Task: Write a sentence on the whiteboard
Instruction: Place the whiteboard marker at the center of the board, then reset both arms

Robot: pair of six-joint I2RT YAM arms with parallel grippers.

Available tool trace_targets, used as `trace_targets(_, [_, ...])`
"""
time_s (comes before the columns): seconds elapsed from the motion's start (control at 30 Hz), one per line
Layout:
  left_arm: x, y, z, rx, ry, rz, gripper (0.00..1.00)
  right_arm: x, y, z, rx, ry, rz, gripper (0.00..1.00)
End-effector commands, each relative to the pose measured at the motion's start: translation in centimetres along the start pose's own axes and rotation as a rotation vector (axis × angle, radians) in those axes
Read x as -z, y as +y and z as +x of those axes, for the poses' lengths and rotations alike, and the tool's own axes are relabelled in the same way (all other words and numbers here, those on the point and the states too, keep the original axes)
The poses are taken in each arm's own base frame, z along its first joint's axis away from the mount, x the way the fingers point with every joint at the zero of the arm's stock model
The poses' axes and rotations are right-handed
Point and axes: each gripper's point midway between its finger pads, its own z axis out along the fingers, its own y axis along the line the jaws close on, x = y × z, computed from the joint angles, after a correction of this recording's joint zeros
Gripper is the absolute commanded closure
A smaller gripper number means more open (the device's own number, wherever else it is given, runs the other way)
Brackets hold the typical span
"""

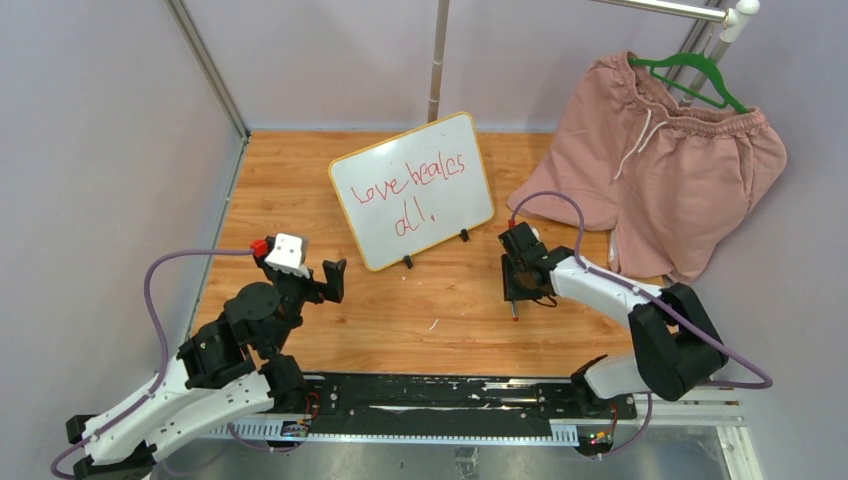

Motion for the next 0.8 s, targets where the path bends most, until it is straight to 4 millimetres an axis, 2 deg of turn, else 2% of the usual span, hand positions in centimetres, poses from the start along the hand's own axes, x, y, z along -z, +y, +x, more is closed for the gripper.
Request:
trace_targets(0.0, [-0.2, 0.0, 0.4, -0.010, 0.012, -0.012, 0.01, 1.1, -0.7, -0.5, -0.009, -0.039, -0.002, 0.59])
trace_targets(0.17, [-0.5, -0.4, 0.6, -0.018, 0.030, -0.009, 0.00, 4.4, -0.7, -2.7, 0.000, -0.141, -0.026, 0.54])
trace_targets(0.3, [-0.7, -0.9, 0.3, 0.043, 0.029, -0.011, 0.00, 7.3, -0.6, -4.5, -0.005, -0.251, -0.065, 0.50])
trace_targets(0.43, [-1.5, -2.6, 0.8, 0.197, 0.042, 0.007, 0.00, 10.6, 0.2, -6.9, -0.002, -0.410, -0.148, 0.51])
trace_targets(0.53, [-2.1, -2.7, 3.3, 0.437, 0.141, -0.136, 0.00, 14.0, 0.0, -9.2, -0.086, -0.572, -0.177, 0.49])
trace_targets(0.6, [-2.1, -3.0, 4.9, 0.476, 0.235, -0.198, 0.00, 16.5, -0.4, -10.5, -0.150, -0.691, -0.207, 0.39])
trace_targets(0.67, [-1.9, -3.3, 5.7, 0.519, 0.308, -0.255, 0.00, 19.0, -0.8, -11.6, -0.210, -0.795, -0.233, 0.19])
trace_targets(0.7, [-1.8, -3.5, 5.5, 0.550, 0.326, -0.275, 0.00, 20.2, -1.4, -11.9, -0.266, -0.826, -0.231, 0.12])
trace_targets(0.77, [-1.8, -4.2, 5.2, 0.559, 0.356, -0.257, 0.00, 22.6, -2.3, -12.6, -0.328, -0.867, -0.213, 0.09])
